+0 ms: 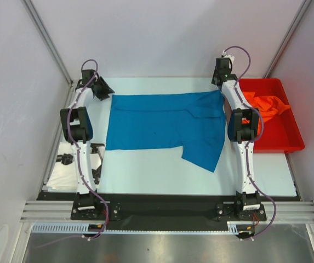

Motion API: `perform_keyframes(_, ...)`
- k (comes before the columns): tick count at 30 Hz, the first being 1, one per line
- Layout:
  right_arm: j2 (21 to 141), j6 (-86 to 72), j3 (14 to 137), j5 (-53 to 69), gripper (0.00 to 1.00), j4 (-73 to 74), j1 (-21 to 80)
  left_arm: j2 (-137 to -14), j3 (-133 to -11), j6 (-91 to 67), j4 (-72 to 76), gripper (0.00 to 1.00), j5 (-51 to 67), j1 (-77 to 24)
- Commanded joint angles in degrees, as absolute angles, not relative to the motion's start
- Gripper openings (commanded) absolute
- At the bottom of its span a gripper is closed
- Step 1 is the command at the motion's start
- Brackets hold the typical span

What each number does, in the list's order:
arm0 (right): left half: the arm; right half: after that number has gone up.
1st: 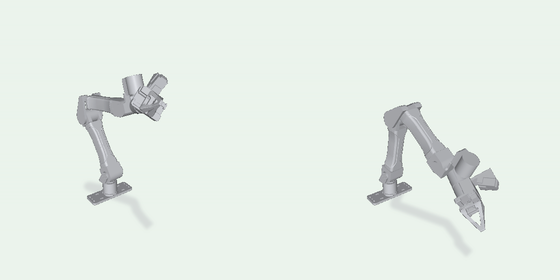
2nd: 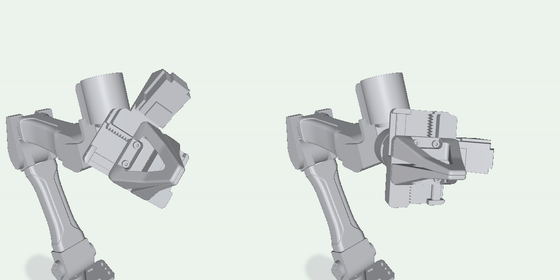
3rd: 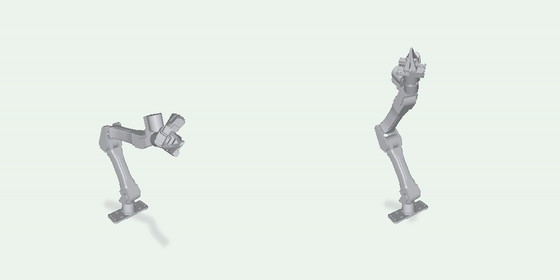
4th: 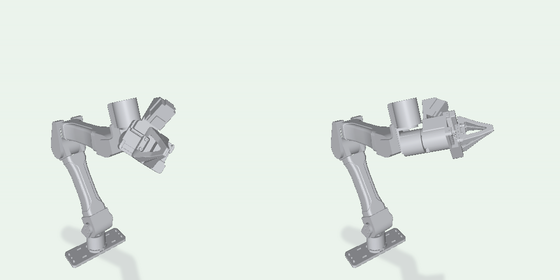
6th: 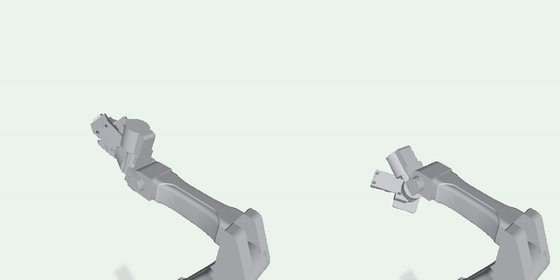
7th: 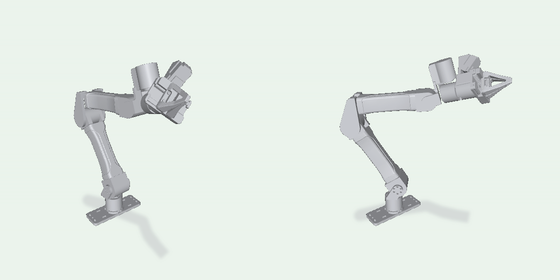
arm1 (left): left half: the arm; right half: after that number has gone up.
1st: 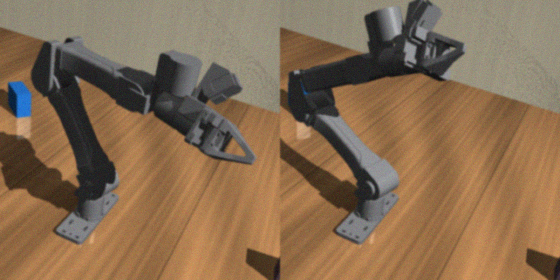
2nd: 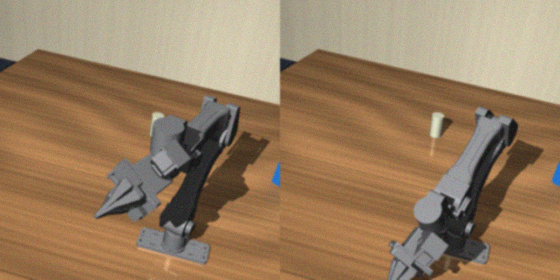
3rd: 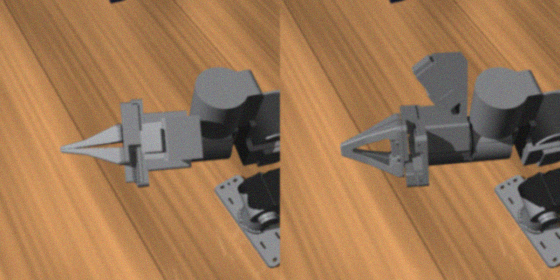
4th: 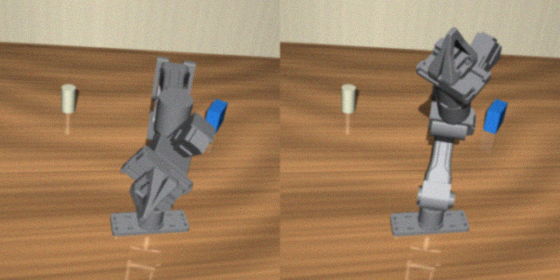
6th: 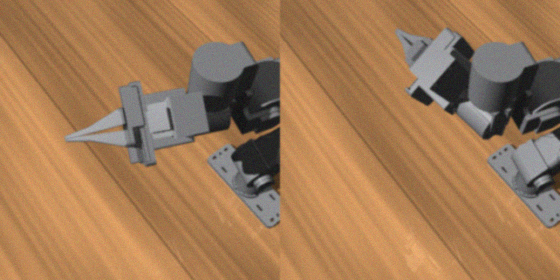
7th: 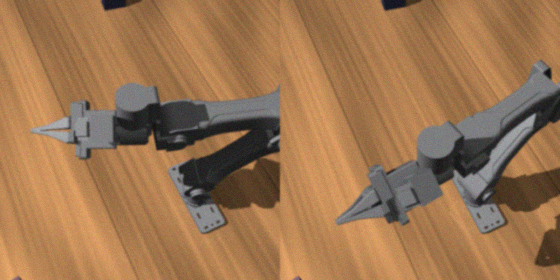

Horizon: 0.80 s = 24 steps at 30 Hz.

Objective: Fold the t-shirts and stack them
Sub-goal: Fold the tshirt

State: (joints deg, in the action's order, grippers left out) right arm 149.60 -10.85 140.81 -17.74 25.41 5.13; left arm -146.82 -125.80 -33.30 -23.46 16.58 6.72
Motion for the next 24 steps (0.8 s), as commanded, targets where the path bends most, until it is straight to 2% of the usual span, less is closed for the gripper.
perform_keyframes(1, 146.61, -6.86, 145.99, -19.24, 0.50, 29.61, 5.10, -139.42, -128.76, -26.30, -31.19, 0.64, 4.60, 6.42)
perform_keyframes(2, 145.21, -6.77, 144.94, -20.64, 0.56, 30.05, 5.27, -137.92, -128.67, -25.41, -32.77, 0.69, 0.22, 6.42)
perform_keyframes(4, 139.85, -7.99, 140.55, -19.78, 0.61, 32.50, 5.36, -135.54, -127.28, -22.26, -35.41, 0.74, -3.77, 6.15)
perform_keyframes(6, 135.90, -10.54, 135.99, -18.72, 0.63, 33.31, 5.80, -131.76, -124.99, -20.40, -35.68, 0.74, -3.78, 5.98)
perform_keyframes(8, 131.15, -12.91, 130.27, -16.01, 0.63, 35.06, 6.41, -128.08, -119.03, -20.39, -34.03, 0.60, -1.16, 5.89)
perform_keyframes(10, 127.55, -14.94, 124.75, -11.89, 0.61, 35.68, 7.64, -125.87, -112.46, -20.83, -32.18, 0.53, 4.64, 5.45)
perform_keyframes(15, 125.16, -18.19, 118.83, -2.82, 0.60, 36.56, 8.61, -126.90, -110.21, -19.69, -32.43, 0.55, 11.60, 3.43)
perform_keyframes(19, 124.10, -19.16, 115.76, -0.53, 0.59, 37.18, 8.88, -130.77, -114.25, -19.16, -35.77, 0.36, 12.39, 2.72)
perform_keyframes(24, 124.53, -20.39, 113.29, 2.29, 0.57, 37.35, 8.79, -133.24, -116.01, -17.14, -39.19, 0.31, 10.11, 2.72)
